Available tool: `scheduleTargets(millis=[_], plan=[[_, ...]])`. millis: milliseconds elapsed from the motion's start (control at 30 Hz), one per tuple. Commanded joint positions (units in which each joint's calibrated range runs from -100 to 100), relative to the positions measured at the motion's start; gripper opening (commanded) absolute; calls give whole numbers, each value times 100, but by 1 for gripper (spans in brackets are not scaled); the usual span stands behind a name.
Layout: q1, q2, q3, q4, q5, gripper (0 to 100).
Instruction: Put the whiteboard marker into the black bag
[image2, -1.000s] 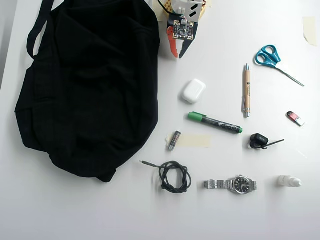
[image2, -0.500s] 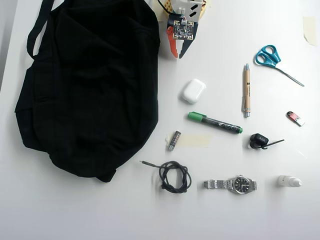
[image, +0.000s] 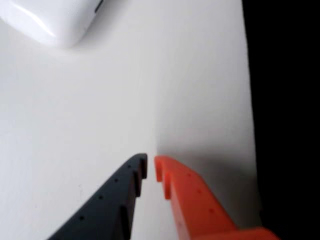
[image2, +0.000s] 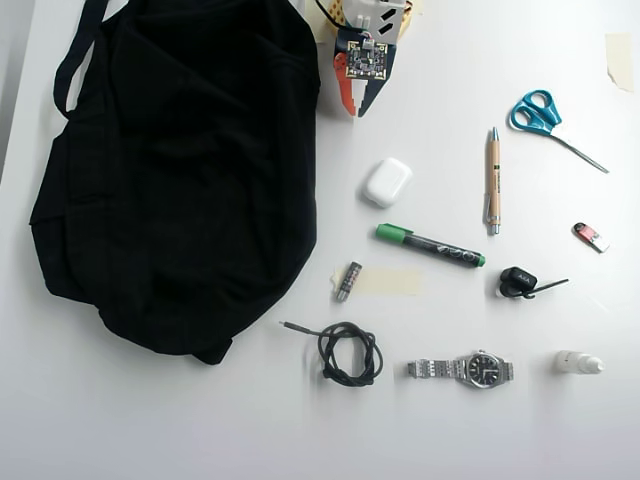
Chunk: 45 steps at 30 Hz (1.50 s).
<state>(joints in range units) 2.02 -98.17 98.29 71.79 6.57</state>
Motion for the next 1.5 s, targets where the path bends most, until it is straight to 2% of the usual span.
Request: scheduleTargets(millis=[0, 167, 367, 500, 700, 833, 967, 1200, 1300, 1433, 1467], plan=[[-30, -76, 99, 13, -12, 2], [-30, -84, 99, -5, -12, 3], [-75, -1, -261, -814, 67, 4], [15, 24, -737, -892, 596, 7], [703, 248, -1806, -513, 864, 8], [980, 1468, -3064, -220, 869, 8], [995, 3609, -4744, -246, 853, 8], [-217, 7003, -6981, -39, 811, 7], [-1197, 8074, -7592, 13, 832, 7], [-2169, 8364, -7817, 64, 764, 8], [-2386, 8373, -7817, 64, 591, 8]])
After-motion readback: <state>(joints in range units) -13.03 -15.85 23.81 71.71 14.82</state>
